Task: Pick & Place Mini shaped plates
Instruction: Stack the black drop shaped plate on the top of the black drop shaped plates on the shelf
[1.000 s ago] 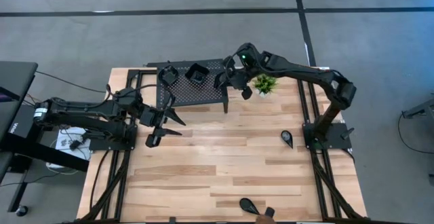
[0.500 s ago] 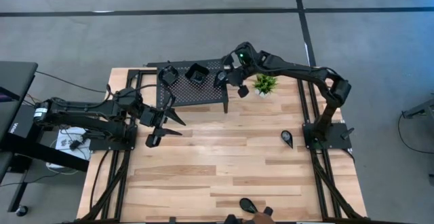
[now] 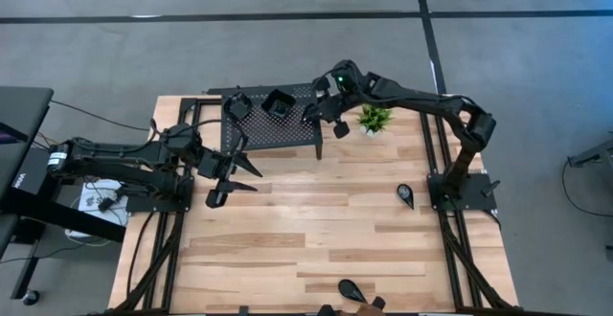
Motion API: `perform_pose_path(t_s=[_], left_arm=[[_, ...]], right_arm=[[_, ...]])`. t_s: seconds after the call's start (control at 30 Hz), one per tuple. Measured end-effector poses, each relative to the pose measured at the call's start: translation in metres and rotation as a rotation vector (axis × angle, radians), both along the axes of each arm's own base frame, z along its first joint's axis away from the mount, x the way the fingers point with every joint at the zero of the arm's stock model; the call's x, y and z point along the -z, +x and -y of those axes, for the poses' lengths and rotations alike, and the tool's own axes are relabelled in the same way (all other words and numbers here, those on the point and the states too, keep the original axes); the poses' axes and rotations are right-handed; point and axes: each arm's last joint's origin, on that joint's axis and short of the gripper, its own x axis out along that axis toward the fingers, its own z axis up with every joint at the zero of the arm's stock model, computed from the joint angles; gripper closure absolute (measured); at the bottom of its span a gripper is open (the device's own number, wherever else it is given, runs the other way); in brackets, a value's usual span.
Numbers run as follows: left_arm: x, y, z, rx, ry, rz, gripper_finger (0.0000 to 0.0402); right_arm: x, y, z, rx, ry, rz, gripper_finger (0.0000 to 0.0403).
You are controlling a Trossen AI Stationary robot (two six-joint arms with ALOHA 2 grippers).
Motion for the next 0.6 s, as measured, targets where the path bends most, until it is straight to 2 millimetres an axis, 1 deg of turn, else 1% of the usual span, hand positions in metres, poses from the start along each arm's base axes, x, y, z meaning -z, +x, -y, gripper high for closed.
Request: perform_pose_path(t_s=[0.1,0.23,0.33,0.4,0.47,0.53,0.6], left_arm=[[0.0,0.0,0.0,0.0,0.0,0.0,0.0243],[0.0,0.0,0.0,0.001,-0.011,-0.006,0.0243],[0.0,0.0,0.0,0.002,-0.014,-0.008,0.0243],[0.0,0.0,0.0,0.001,-0.016,-0.008,0.0243],[0.0,0.0,0.0,0.002,-0.016,-0.009,0.0243],[0.0,0.0,0.0,0.002,-0.017,-0.009,0.0243],[0.0,0.0,0.0,0.003,-0.034,-0.018,0.0243]], right_arm=[[-0.009,0.001,-0.01,-0.019,-0.018,0.02,0.0342],[-0.031,0.0,-0.036,-0.018,-0.046,0.045,0.0342],[-0.056,-0.008,-0.066,0.009,-0.032,0.063,0.0342],[-0.073,-0.018,-0.091,0.008,-0.01,0.076,0.0342],[-0.087,-0.03,-0.116,-0.006,0.052,0.075,0.0342],[-0.097,-0.042,-0.137,-0.012,0.141,0.052,0.0342],[-0.101,-0.056,-0.156,-0.01,0.227,-0.009,0.0342]])
